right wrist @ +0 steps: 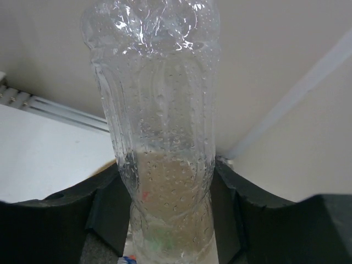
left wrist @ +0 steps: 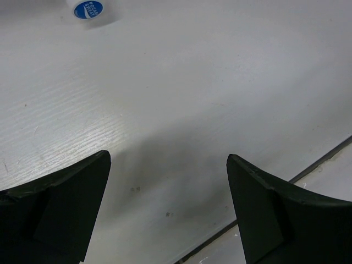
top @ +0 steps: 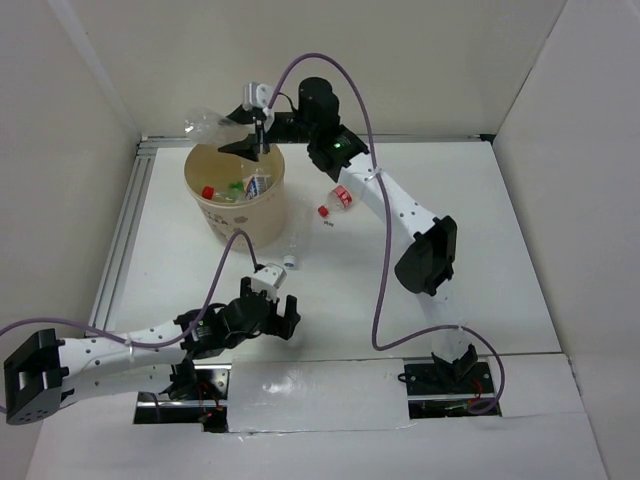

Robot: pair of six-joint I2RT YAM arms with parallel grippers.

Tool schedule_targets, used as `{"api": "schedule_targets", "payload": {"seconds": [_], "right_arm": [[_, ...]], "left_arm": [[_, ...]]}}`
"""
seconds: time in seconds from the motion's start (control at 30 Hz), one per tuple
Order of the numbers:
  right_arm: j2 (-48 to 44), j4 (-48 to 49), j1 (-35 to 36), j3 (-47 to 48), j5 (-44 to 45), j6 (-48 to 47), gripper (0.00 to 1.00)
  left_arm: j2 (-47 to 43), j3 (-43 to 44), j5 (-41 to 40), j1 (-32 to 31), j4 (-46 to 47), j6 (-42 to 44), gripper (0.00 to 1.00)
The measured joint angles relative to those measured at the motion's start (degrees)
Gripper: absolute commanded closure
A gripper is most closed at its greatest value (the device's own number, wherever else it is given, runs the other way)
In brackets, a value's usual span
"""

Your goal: Put the plastic bottles in the bin

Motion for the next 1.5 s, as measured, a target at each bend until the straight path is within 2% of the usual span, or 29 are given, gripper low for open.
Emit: {"api": "schedule_targets", "payload": {"seconds": [0.03,0.1,0.17,0.3,0.4,0.43,0.5,0.53,0.57,0.6,0.63,0.67,0.73,0.8,0.83,0.9,1.07,1.2,1.4,1.43,1.5], "right_arm": [[0.39,0.33,0.55,-0.37,-0.13,1.33,0.32],[1.07,1.55,1.09,-1.27,-0.07,3.96,0.2],[2.16,2.23,1.14,-1.38,-0.09,6.58,0.0],[4.11,1.09,-0.02,-0.42,1.66,10.1,0.0],[4.0,-0.31,-2.14,-0.17,5.57,13.05,0.0],[3.61,-0.98,-3.39,-0.2,6.78,14.12,0.03],[1.81,-2.12,-6.67,-1.75,8.96,15.69,0.18],[-0.52,-2.64,-9.18,-4.68,10.03,16.63,0.48],[-2.8,-3.19,-11.91,-7.58,10.69,16.96,0.59],[-6.1,-3.41,-14.93,-12.13,11.56,17.99,0.64],[-9.31,-4.13,-18.29,-16.59,12.15,18.75,0.65],[-12.13,-4.79,-21.97,-20.22,12.74,19.34,0.59],[-16.87,-5.86,-29.73,-26.43,13.16,20.46,0.39],[-20.37,-7.32,-37.94,-31.41,12.96,21.18,0.27],[-22.51,-9.2,-43.69,-34.97,12.44,21.33,0.26],[-24.17,-10.01,-47.71,-38.36,11.72,21.44,0.26],[-32.24,-13.51,-56.17,-55.36,7.04,20.02,0.25],[-36.13,-14.91,-58.6,-62.42,3.76,18.99,0.25],[-37.7,-14.84,-58.9,-63.6,0.66,18.4,0.25],[-37.7,-14.84,-58.9,-63.6,0.31,18.4,0.23],[-37.7,-14.86,-58.88,-63.65,-0.07,18.47,0.22]], "left_arm": [[0.11,0.0,-0.33,-0.07,0.11,-0.13,0.01],[0.63,0.0,-1.27,-0.11,0.17,-0.15,0.01],[2.23,0.48,-2.36,-0.11,0.48,0.15,0.01],[8.81,4.15,-5.77,-0.07,1.09,2.73,0.01],[16.02,10.14,-7.87,1.03,1.84,5.03,0.01],[18.8,12.63,-8.33,1.7,2.49,6.05,0.01],[23.19,16.81,-9.2,3.1,3.3,7.67,0.01],[25.81,19.39,-10.03,3.93,4.0,8.83,0.01],[28.24,21.49,-10.47,4.44,4.57,9.29,0.01],[30.77,23.85,-11.39,5.14,4.48,10.16,0.01],[33.62,26.4,-12.22,5.88,4.66,10.45,0.01],[36.09,28.61,-12.94,6.4,4.44,10.56,0.01],[41.16,33.4,-14.69,7.65,3.1,10.49,0.01],[46.42,38.69,-16.48,8.85,1.55,10.36,0.01],[49.05,41.24,-17.62,9.57,0.52,10.27,0.01],[52.78,44.68,-19.39,10.6,-1.6,9.84,0.01],[63.69,56.06,-24.81,13.05,-10.64,5.97,0.01],[67.73,60.02,-29.94,14.62,-16.5,4.11,0.01],[69.61,60.54,-32.15,15.82,-21.29,0.94,0.01],[69.92,60.52,-31.98,15.89,-21.73,0.76,0.02],[70.34,60.54,-32.26,16.06,-21.84,0.04,0.12]]}}
